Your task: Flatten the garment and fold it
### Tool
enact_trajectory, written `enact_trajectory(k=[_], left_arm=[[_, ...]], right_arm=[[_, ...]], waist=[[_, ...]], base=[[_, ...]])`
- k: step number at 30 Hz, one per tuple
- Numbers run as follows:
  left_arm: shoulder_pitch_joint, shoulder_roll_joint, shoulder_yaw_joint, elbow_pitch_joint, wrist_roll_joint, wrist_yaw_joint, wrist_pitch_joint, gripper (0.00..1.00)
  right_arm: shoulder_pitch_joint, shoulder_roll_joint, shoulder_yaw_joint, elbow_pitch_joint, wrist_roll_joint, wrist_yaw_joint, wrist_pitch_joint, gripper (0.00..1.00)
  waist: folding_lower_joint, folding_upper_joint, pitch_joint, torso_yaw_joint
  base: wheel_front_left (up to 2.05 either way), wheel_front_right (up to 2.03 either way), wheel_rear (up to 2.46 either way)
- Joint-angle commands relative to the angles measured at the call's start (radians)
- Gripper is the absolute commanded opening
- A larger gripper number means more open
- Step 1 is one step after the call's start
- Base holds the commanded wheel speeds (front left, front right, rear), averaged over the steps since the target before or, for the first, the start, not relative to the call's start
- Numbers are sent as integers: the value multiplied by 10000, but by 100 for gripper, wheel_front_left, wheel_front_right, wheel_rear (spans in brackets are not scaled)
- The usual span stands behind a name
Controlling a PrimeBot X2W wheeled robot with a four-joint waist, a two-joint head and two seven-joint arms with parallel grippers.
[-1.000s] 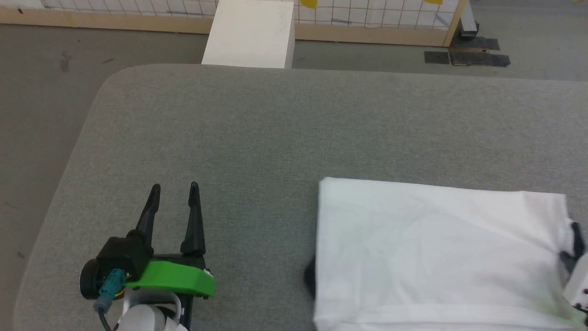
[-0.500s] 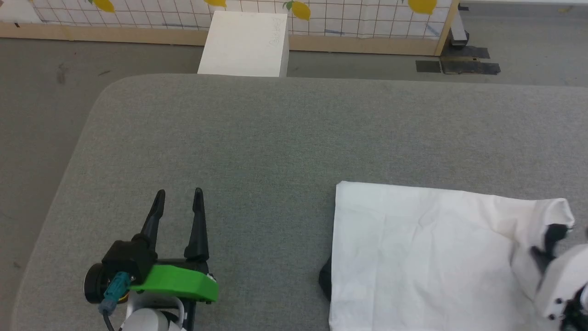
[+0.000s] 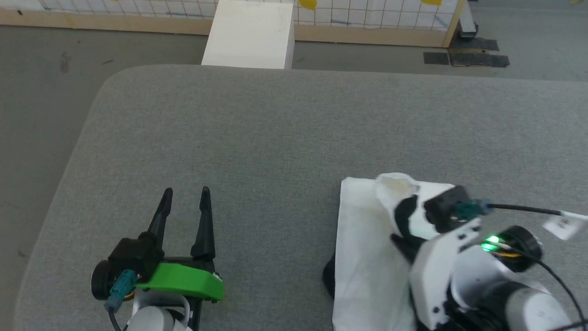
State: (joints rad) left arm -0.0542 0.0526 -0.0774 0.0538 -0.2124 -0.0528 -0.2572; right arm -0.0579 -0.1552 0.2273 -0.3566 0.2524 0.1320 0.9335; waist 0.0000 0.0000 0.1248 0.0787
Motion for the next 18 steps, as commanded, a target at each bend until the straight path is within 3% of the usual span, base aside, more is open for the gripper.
enact_trajectory(k=[1, 6, 13, 14, 15, 18], left_arm=[[-178, -24, -16, 4, -59, -27, -45, 100], [-336, -24, -136, -14, -162, 22, -45, 100], [-456, -24, -225, -59, -243, 109, -45, 100], [-463, -24, -232, -59, -250, 120, -45, 100], [-466, -24, -226, -59, -253, 126, -45, 100], [-433, -24, -192, -43, -255, 146, -45, 100]], right_arm=[[-340, 37, 289, 327, -34, -13, -130, 0], [-1246, 356, 1210, 2197, -37, -13, -650, 0], [-2126, 726, 1681, 4450, 17, -13, -1634, 0], [-2227, 764, 1709, 4651, 35, -13, -1871, 38], [-2292, 797, 1753, 4808, 97, -13, -2051, 100], [-2410, 861, 1736, 4902, 245, -13, -2648, 100]], waist=[[0, 0, 133, 131], [0, 0, 418, 365], [0, 0, 727, 528], [0, 0, 748, 532], [0, 0, 753, 524], [0, 0, 702, 462]], base=[[0, 0, 0], [0, 0, 0], [0, 0, 0], [0, 0, 0], [0, 0, 0], [0, 0, 0]])
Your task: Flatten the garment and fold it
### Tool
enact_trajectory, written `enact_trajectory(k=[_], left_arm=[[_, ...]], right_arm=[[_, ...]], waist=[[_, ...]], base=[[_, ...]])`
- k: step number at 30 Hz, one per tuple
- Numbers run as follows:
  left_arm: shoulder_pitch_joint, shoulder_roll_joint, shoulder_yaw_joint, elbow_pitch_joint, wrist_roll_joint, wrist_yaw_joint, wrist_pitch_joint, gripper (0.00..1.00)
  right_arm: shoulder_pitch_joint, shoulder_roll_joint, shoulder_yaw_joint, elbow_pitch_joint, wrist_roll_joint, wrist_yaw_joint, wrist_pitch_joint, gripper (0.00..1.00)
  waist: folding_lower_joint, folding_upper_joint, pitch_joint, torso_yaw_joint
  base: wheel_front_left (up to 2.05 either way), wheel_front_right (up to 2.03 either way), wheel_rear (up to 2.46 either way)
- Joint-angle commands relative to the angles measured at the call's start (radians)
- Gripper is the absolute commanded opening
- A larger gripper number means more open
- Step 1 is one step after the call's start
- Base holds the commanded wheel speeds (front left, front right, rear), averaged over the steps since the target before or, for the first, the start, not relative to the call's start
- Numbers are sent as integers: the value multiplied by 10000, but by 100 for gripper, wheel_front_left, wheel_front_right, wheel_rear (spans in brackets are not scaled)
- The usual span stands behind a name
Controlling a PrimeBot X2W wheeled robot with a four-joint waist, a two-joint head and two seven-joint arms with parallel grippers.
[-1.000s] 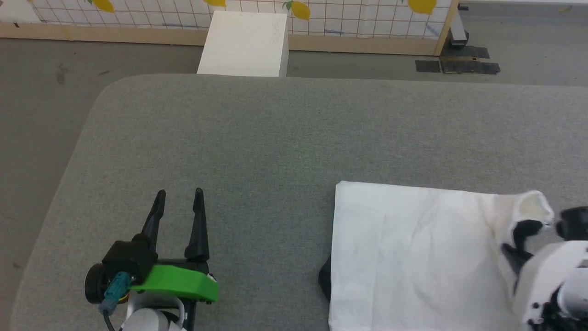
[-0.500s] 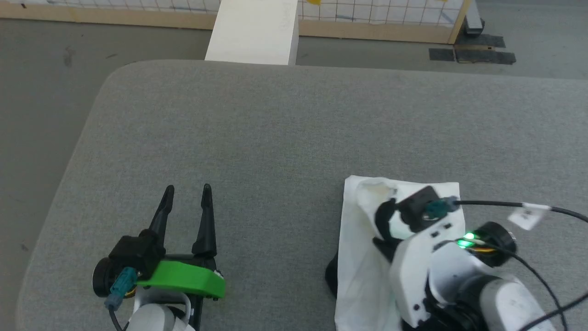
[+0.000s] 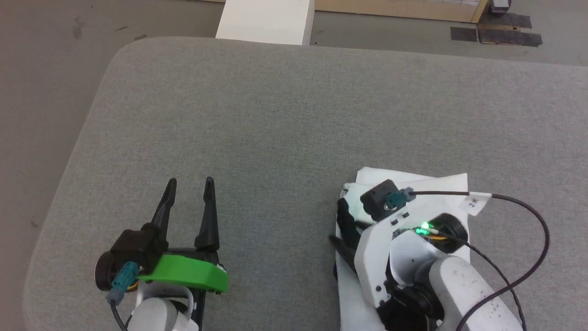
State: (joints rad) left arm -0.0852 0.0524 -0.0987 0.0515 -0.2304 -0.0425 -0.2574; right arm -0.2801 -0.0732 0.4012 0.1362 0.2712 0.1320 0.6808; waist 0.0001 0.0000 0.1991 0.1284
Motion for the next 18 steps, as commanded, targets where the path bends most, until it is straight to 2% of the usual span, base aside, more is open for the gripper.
enact_trajectory(k=[1, 6, 11, 16, 18], left_arm=[[-103, -22, 26, 1, -71, 46, -43, 100], [-3, -22, 58, 54, -41, 15, -43, 100], [136, -22, 105, 42, 20, -29, -43, 100], [232, -22, 170, 45, 54, -75, -43, 100], [254, -22, 185, 56, 55, -84, -43, 100]], right_arm=[[-186, 57, -65, -98, 126, -13, -362, 100], [139, 121, -837, -1141, 502, -13, -1795, 100], [1070, 174, -2421, -2402, 932, -13, -3257, 100], [2149, 218, -4130, -2667, 1652, -13, -3995, 100], [2563, 223, -4653, -2392, 2455, -13, -4117, 100]], waist=[[-1, 0, -91, -66], [-1, 0, -406, -250], [-1, 0, -708, -495], [-1, 0, -898, -772], [-1, 0, -956, -866]], base=[[0, 0, 0], [0, 0, 0], [0, 0, 0], [0, 0, 0], [0, 0, 0]])
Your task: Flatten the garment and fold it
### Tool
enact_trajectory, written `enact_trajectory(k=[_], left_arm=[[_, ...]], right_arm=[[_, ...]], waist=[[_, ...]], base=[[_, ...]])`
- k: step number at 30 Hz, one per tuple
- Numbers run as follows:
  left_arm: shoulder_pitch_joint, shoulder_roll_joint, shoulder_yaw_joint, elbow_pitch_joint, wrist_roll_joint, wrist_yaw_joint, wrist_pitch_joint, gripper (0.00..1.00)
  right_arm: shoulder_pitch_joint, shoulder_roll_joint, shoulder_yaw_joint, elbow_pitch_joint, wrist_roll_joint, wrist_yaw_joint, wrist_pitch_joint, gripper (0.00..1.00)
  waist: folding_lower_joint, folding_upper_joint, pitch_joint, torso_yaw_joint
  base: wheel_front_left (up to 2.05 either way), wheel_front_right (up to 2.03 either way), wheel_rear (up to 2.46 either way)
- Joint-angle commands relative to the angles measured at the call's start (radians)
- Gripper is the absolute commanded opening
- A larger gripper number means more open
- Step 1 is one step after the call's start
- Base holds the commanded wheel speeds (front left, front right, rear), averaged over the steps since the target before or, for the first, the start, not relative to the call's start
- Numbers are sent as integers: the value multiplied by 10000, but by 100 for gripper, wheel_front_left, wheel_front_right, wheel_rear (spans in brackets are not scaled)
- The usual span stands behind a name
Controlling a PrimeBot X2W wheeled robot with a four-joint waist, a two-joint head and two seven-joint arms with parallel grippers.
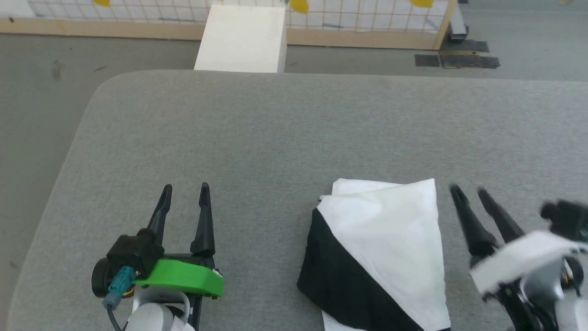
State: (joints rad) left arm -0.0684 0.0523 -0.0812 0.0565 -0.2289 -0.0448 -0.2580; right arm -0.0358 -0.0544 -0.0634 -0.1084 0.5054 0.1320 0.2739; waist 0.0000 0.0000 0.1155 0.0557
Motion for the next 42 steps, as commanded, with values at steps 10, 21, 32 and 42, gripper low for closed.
enact_trajectory(k=[10, 21, 32, 42], left_arm=[[102, -20, 68, -20, 52, -110, -38, 100], [-14, -20, -70, 23, -36, -87, -38, 100], [8, -20, -9, -59, -62, 30, -38, 100], [-218, -20, 97, -317, 251, -111, -38, 100]], right_arm=[[548, 39, -338, 2223, 2364, -13, 544, 100], [-406, 40, 274, 3859, 2616, -13, 2021, 100], [-822, 29, 395, 3181, 628, -13, 3287, 0], [-1866, -1690, 1124, 1820, -1802, -13, 4267, 0]], waist=[[0, 0, -67, -347], [0, 0, 199, -6], [0, 0, 285, -167], [0, 0, 714, -1863]], base=[[0, 0, 0], [0, 0, 0], [0, 0, 0], [0, 0, 0]])
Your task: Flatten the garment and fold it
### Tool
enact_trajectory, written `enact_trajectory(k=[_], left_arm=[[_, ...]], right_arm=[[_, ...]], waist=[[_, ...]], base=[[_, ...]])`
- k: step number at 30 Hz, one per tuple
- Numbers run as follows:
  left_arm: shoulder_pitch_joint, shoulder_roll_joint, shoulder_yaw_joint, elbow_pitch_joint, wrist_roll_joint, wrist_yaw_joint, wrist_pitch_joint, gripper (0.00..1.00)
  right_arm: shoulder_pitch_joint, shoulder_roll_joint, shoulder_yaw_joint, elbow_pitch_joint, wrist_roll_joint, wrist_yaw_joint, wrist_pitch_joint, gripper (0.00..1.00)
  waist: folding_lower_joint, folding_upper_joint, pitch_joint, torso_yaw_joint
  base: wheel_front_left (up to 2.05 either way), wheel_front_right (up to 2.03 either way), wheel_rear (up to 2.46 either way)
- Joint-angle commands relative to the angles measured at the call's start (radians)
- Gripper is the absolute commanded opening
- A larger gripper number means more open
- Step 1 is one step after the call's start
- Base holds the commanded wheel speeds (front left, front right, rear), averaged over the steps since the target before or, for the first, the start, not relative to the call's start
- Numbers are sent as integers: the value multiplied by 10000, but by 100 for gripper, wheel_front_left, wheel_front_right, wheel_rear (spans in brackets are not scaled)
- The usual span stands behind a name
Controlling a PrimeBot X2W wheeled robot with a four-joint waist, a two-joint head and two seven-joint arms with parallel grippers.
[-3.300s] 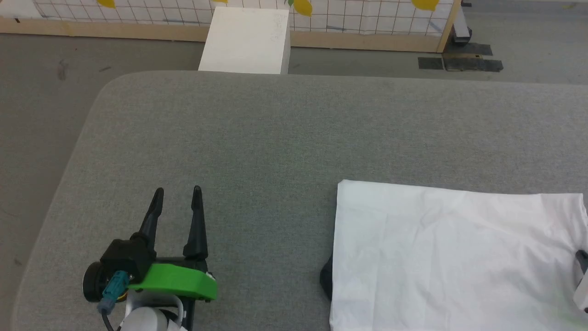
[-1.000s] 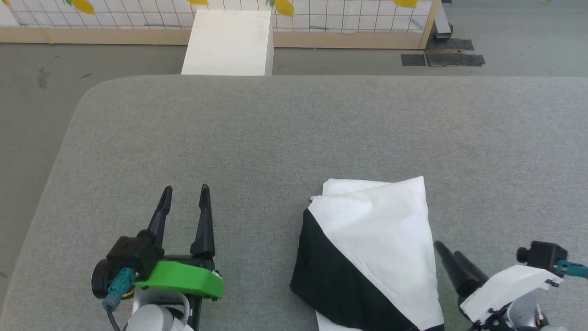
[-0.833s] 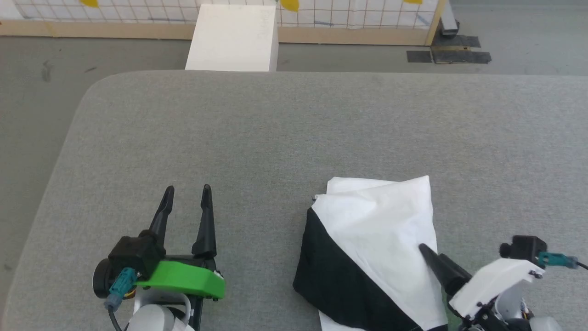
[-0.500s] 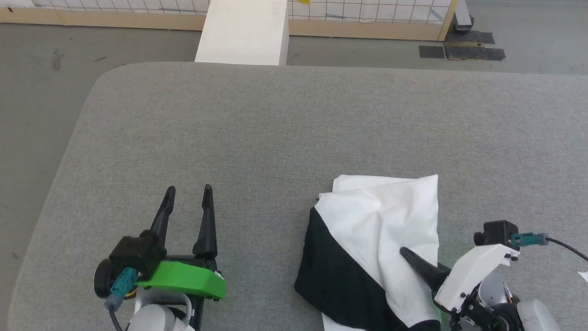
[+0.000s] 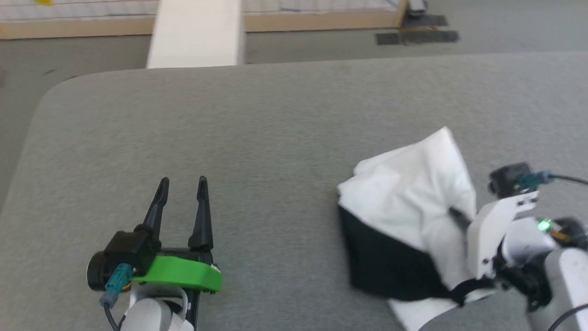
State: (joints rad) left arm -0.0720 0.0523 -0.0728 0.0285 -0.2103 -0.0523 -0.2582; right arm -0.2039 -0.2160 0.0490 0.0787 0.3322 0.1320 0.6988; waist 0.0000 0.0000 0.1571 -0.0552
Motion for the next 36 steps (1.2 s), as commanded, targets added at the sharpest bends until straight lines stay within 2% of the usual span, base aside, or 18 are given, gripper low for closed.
enact_trajectory(k=[1, 4, 10, 16, 22, 28, 36], left_arm=[[-234, -20, 4, -62, 103, -59, -36, 100], [-451, -20, -28, -139, 248, -132, -36, 100], [-957, 19, -80, -167, 568, -299, -36, 100], [-1439, 207, -222, -203, 869, -423, -36, 100], [-1981, 506, -362, -347, 1108, -490, -33, 100], [-2399, 838, -345, -611, 1282, -476, 137, 100], [-2486, 1089, -258, -1000, 1304, -397, 332, 100]], right_arm=[[-328, -259, 48, -51, -168, -13, 53, 0], [-863, -934, 264, 55, -533, -13, 37, 0], [-1972, -1666, 272, 893, -772, -13, -486, 0], [-3138, -2206, 135, 2214, -949, -13, -1355, 0], [-4409, -2740, -319, 3735, -1346, -13, -2499, 0], [-5552, -3136, -943, 5212, -2351, -13, -3636, 0], [-6355, -2947, -2097, 6536, -3983, -13, -4803, 0]], waist=[[0, 0, 372, -945], [0, 0, 675, -1604], [0, 0, 1369, -2662], [0, 0, 2261, -3243], [0, 0, 3225, -3285], [0, 0, 3967, -3112], [0, 0, 4150, -2805]], base=[[0, 0, 0], [0, 0, 0], [0, 0, 0], [0, 0, 0], [0, 0, 0], [0, 0, 0], [0, 0, 0]])
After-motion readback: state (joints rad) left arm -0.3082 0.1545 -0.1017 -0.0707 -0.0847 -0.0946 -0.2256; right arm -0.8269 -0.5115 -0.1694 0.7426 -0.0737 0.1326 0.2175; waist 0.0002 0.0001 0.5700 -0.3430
